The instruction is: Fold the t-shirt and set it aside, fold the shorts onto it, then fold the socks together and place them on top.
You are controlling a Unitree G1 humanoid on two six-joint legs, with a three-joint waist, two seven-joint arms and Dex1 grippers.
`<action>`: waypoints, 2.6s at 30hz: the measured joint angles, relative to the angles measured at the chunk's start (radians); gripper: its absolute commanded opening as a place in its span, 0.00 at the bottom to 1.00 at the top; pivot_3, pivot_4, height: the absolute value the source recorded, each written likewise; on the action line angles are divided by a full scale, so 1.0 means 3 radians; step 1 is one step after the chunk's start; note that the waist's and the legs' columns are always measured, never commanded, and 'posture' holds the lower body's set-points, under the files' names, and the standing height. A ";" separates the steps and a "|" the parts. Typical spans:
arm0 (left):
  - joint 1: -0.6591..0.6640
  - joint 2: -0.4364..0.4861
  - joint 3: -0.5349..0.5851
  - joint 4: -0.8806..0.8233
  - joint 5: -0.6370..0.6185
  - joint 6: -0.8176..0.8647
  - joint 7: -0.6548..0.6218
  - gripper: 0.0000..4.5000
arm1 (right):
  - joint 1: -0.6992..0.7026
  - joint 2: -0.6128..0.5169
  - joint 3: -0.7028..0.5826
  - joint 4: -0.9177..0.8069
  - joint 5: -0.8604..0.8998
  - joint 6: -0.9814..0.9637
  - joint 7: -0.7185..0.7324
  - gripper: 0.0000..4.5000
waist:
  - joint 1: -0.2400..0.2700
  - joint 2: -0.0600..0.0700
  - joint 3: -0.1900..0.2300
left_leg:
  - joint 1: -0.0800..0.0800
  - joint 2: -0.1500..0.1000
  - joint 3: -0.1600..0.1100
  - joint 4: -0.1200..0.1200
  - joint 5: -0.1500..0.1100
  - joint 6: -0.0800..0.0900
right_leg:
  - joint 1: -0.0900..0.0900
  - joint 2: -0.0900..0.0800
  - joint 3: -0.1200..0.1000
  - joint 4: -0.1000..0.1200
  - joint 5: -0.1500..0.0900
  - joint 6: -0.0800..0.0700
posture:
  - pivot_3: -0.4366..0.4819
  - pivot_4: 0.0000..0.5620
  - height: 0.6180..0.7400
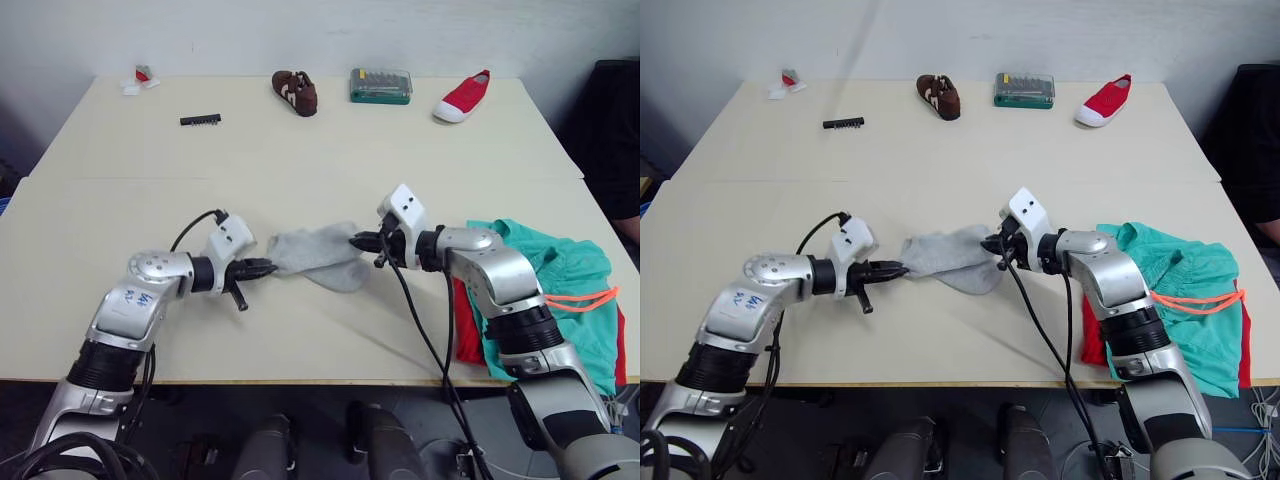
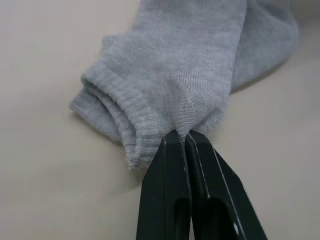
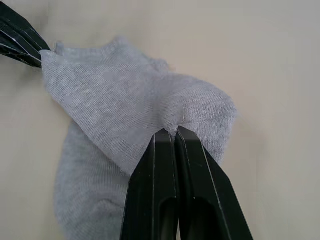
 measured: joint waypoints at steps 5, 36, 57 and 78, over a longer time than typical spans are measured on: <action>-0.0465 0.0216 0.0019 0.0165 -0.0016 -0.0053 -0.0279 0.01 | 0.0175 -0.0039 -0.0259 -0.0700 0.0224 0.0416 -0.0183 0.00 | 0.0003 0.0000 0.0000 | 0.0001 -0.0001 0.0001 -0.0002 0.0001 -0.0002 | 0.0001 0.0001 0.0000 -0.0001 0.0000 0.0000 | 0.48 0.27 1.00; -0.1078 0.0098 -0.0026 0.1512 0.0242 -0.0626 -0.1345 0.64 | 0.1187 -0.0004 -0.0196 -0.1721 0.0165 0.0408 -0.0805 0.53 | 0.0002 -0.0004 -0.0001 | -0.0007 0.0000 0.0016 0.0038 -0.0020 0.0040 | -0.0001 0.0003 0.0015 0.0010 0.0004 0.0009 | 0.48 0.27 1.00; -0.0883 -0.0777 -0.0433 0.1693 0.0673 -0.0629 -0.0220 0.00 | 0.0662 0.0228 0.0555 -0.0498 -0.0552 -0.0233 -0.0940 0.00 | 0.0002 -0.0011 -0.0007 | 0.0001 -0.0002 0.0024 0.0039 -0.0018 0.0036 | 0.0002 0.0003 0.0024 0.0015 0.0005 0.0010 | 0.48 0.27 1.00; -0.0960 -0.0736 -0.0158 0.1146 0.0401 -0.0177 -0.0256 0.00 | 0.0504 0.0438 0.0460 -0.0791 -0.0326 0.0066 -0.0827 0.00 | 0.0005 -0.0012 -0.0008 | 0.0002 -0.0002 0.0025 0.0037 -0.0022 0.0024 | 0.0001 0.0001 0.0025 0.0014 0.0004 0.0009 | 0.48 0.27 1.00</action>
